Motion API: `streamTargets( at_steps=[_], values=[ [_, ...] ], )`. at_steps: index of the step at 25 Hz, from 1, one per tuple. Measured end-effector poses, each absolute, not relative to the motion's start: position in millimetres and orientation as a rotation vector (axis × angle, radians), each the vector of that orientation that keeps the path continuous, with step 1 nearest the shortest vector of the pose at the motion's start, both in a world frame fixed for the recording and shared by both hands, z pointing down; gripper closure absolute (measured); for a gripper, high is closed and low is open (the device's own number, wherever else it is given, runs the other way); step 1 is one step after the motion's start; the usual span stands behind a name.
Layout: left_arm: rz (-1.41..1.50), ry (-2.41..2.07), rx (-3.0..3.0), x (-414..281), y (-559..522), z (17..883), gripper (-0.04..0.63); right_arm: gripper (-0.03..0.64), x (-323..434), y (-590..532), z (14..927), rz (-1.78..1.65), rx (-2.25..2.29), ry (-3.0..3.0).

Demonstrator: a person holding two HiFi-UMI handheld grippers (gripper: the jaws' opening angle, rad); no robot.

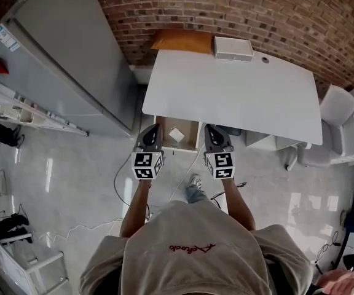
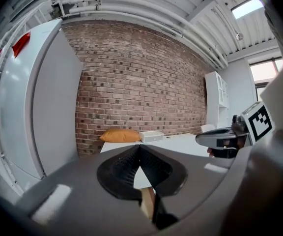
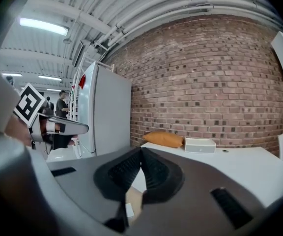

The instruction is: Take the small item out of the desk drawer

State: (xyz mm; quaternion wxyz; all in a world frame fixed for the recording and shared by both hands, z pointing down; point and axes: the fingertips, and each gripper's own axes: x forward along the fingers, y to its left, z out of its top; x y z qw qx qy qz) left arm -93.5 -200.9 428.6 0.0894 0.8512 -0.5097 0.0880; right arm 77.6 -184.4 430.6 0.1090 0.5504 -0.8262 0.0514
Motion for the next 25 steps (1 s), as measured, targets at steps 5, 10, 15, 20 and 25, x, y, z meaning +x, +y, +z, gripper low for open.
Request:
streamTargets(
  at_steps=[5,10,15,20,25],
  values=[
    [0.260,-1.592,2.488,-90,-229,425,0.588,0.604,82,-222,428,0.143,1.549,-2.480],
    [0.273,-1.639,2.451,-85,-248,429,0.588,0.604,86,-248,433,0.153,1.488,-2.516],
    [0.315,-1.657,2.432,-83,-258,439,0.588,0.604,87,-266,444,0.172,1.447,-2.536],
    [0.365,-1.637,2.407,-80,-258,457,0.588,0.604,89,-266,462,0.230,1.425,-2.531],
    [0.426,-1.590,2.423,-72,-262,474,0.588,0.604,94,-263,480,0.285,1.423,-2.511]
  ],
)
